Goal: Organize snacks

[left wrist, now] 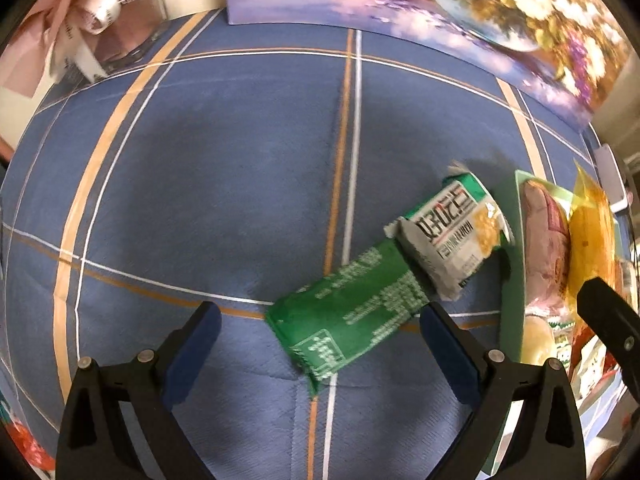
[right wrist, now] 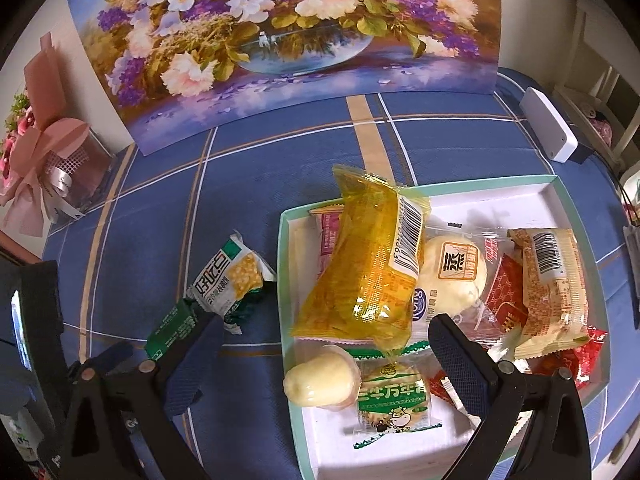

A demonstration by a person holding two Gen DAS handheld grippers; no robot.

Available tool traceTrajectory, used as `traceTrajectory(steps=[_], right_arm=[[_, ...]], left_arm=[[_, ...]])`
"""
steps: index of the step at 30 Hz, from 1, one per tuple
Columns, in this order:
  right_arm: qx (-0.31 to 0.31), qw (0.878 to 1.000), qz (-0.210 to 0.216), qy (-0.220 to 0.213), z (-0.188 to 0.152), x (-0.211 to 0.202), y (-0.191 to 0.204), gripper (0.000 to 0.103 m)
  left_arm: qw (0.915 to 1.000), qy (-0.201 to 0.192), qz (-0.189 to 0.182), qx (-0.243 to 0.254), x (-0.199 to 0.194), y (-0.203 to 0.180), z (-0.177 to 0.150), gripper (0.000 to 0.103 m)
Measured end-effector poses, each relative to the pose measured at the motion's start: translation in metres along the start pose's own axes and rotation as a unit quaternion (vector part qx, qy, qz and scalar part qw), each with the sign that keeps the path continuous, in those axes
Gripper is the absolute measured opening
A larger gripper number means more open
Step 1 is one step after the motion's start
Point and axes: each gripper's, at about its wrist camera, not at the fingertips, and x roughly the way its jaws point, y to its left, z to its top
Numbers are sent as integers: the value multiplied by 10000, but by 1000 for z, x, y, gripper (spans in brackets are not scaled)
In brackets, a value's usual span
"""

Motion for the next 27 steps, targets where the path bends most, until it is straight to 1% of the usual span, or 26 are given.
traceTrajectory(steps=[3,6,8,14,17,21,22,25,27], right_arm=[[-1,10000,-3,-4,0,0,0,103],[-4,10000,-15,-9,1,-2,0,103],[-12,10000,-21,-16,1,-2,0,103],[-16,10000,-14,-28,1,-4,3,103],[-14,10000,0,-53,2,-5,5,103],[52,9998,113,-175,5,-10,6,103],[75,9996,159,-224,6,-13,7,103],[77,9990,252,-357,10,-18,11,103],[72,9987,282,-415,12,-20,14,103]], left_arm=[[9999,24,12,136,1,-7,0,100],[10000,37,60,65,3,-9,1,100],[10000,-10,39,-77,3,-5,3,100],[9975,-261,-10,-653,-8,26,9,99],[9956,-289,86,-883,-9,38,9,99],[9926,-302,-76,-1177,-12,59,10,99],[9922,-310,-120,-1201,-12,59,9,99],[9925,-303,-231,-1166,-11,62,3,99],[9934,-241,-395,-1054,-12,58,5,99]])
